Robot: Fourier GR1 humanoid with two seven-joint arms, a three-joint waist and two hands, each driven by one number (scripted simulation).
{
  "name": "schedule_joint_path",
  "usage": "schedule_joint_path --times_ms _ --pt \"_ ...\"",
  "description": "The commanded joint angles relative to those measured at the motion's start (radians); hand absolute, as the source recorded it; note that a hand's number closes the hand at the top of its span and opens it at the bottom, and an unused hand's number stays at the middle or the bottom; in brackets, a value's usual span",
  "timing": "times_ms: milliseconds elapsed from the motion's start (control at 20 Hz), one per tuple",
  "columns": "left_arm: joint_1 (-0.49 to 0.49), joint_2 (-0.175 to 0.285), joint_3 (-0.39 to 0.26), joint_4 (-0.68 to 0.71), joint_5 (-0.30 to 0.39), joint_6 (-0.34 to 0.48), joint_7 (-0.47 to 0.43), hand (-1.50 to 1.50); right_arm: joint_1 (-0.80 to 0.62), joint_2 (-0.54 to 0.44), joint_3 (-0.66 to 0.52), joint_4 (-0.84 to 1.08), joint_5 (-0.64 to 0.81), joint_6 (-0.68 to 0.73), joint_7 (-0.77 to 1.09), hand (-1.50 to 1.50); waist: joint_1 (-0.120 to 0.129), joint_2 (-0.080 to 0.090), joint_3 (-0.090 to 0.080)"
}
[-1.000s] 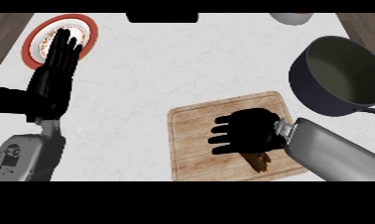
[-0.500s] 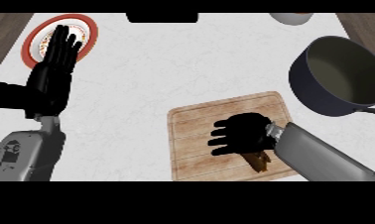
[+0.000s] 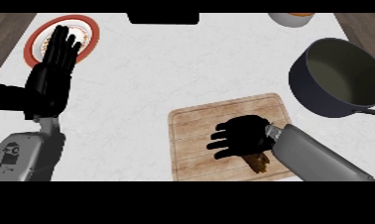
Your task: Pick the sweet potato from the cutting board and place it in the pot
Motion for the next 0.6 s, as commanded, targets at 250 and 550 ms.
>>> schedule_joint_path --times_ms 250,550 --pt "0.008 0.037 0.040 0.004 0.014 -0.042 0.001 0.00 0.096 0.010 0.064 0.008 0.072 -0.081 -0.089 1.50 -0.005 0.013 0.004" --pt "0.030 -0.041 -0.019 -0.078 -0.041 0.028 0.049 0.00 0.112 0.041 -0.066 -0.081 0.091 -0.133 -0.078 1.50 -0.006 0.011 0.004"
